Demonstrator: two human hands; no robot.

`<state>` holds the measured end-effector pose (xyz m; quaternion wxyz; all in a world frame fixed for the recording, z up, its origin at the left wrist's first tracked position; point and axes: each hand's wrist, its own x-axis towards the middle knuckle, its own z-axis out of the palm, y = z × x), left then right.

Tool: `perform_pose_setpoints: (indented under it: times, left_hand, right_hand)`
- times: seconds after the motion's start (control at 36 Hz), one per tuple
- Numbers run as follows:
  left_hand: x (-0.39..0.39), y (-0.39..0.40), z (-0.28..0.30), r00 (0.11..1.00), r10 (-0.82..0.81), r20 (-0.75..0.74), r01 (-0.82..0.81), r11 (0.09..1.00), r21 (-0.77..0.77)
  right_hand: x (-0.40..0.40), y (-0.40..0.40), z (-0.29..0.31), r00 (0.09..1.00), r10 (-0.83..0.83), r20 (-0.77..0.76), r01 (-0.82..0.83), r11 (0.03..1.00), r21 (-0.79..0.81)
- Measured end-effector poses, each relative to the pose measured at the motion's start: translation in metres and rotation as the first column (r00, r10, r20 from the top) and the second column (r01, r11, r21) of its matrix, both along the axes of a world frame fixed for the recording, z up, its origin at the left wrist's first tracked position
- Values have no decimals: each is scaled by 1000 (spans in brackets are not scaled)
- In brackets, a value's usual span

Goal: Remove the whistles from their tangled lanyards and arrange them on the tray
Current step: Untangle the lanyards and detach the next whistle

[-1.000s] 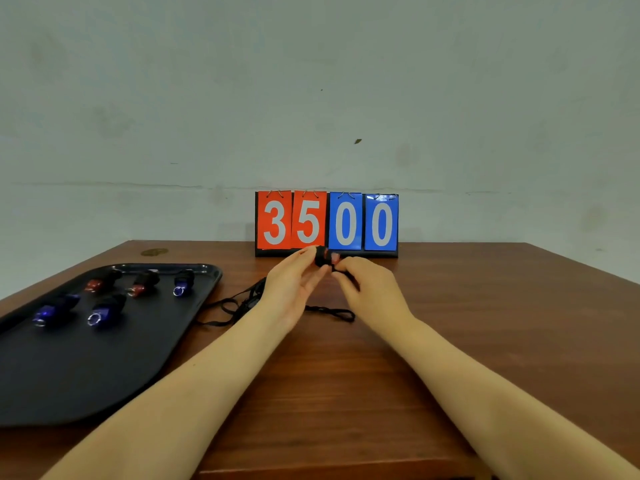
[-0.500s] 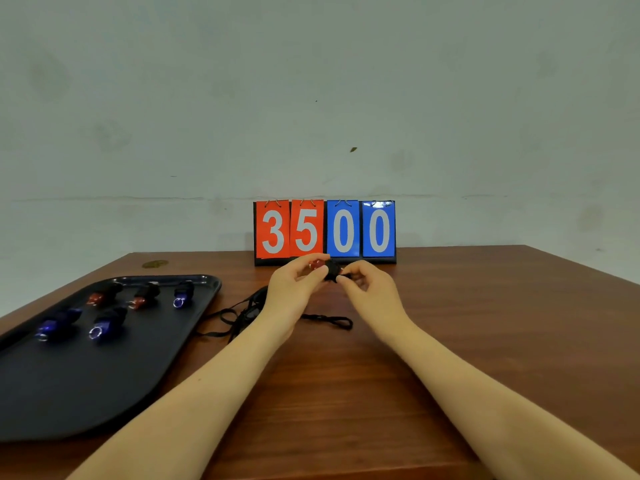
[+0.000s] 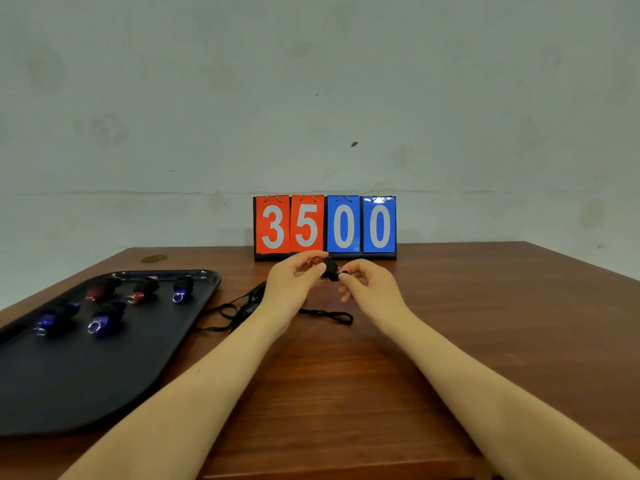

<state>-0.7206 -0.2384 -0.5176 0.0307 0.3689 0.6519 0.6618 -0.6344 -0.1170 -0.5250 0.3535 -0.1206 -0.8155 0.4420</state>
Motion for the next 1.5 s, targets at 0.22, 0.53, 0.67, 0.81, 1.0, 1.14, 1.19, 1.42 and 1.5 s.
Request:
perform_pose_setpoints:
  times: [0.22,0.53,0.67,0.81,1.0,1.14,1.19,1.42,1.5]
  left_hand:
    - [1,0,3,998,-10,-56,6,996,-84]
    - [1,-3,7,977,-145,153,144,989,20]
    - [-3,-5,6,956,-197,218,190,980,52]
    - [-4,-4,5,937,-225,268,213,974,72]
    - [-6,-8,7,929,-245,279,240,969,52]
    - [-11,-14,10,912,-296,285,288,955,72]
    - [-12,-15,11,905,-320,282,313,947,71]
    - [-14,-17,9,843,-391,371,363,921,144]
    - [-14,-17,9,823,-418,386,367,908,201]
  right_hand:
    - [3,0,-2,992,-121,-46,128,971,203]
    - [7,-4,-2,969,-215,-122,247,842,480]
    - [5,-2,-2,977,-174,-125,213,848,485]
    - [5,-3,1,981,-147,-127,185,912,366]
    - [9,-7,4,992,-74,-102,90,982,166]
    - [9,-10,6,991,11,-136,-20,998,-65]
    - [10,-9,6,989,55,-135,-76,985,-153]
    - [12,-3,8,946,263,-191,-324,798,-508]
    - [11,-4,10,924,299,-239,-383,704,-598]
